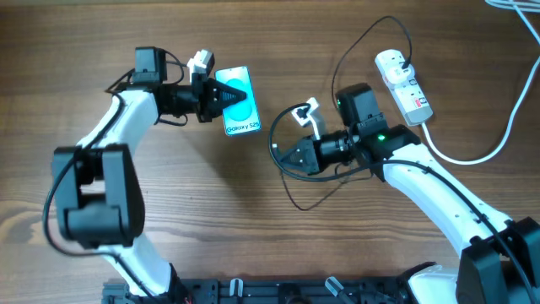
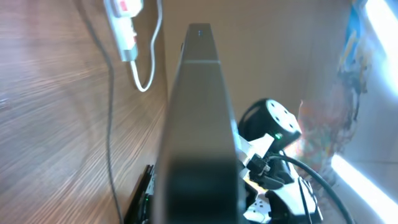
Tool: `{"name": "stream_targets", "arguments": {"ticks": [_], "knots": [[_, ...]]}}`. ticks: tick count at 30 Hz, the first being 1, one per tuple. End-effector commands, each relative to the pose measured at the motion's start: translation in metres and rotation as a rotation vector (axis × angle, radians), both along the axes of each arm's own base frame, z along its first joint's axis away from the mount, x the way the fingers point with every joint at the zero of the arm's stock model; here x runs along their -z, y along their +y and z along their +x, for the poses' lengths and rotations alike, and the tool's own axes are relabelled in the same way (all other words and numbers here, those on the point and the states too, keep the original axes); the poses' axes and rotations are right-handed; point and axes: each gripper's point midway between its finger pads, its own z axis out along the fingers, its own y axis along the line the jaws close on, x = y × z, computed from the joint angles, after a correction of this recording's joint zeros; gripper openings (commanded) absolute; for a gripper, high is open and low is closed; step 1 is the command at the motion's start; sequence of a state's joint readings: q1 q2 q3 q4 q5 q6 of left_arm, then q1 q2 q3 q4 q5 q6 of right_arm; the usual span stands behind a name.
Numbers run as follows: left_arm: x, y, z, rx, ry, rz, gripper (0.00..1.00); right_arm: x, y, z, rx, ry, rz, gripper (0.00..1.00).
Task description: Plug charger to phone and switch on socket
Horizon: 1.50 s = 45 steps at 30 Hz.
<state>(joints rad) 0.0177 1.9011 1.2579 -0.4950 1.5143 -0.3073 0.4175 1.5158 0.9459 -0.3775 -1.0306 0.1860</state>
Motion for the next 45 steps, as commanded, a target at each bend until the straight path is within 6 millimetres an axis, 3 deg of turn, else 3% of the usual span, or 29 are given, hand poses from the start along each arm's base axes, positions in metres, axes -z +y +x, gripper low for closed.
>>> {"name": "stream_targets", "arguments": {"ticks": [1,5,12,45], "knots": [[-0.065,0.0,-0.021,0.03,-0.206,-0.048,0.04,-0.027,0.016,-0.028,-0.162,0.001,0.165,0.04],[-0.075,-0.001,-0.026,0.03,-0.229,-0.044,0.04,-0.029,0.027,-0.036,-0.186,0.006,0.165,0.04],[-0.075,-0.01,-0.031,0.057,-0.213,-0.048,0.04,-0.05,0.042,-0.026,-0.16,0.001,0.221,0.04],[-0.075,-0.011,-0.033,0.061,-0.208,-0.053,0.04,-0.064,0.047,-0.013,-0.111,0.0,0.254,0.04]]}}
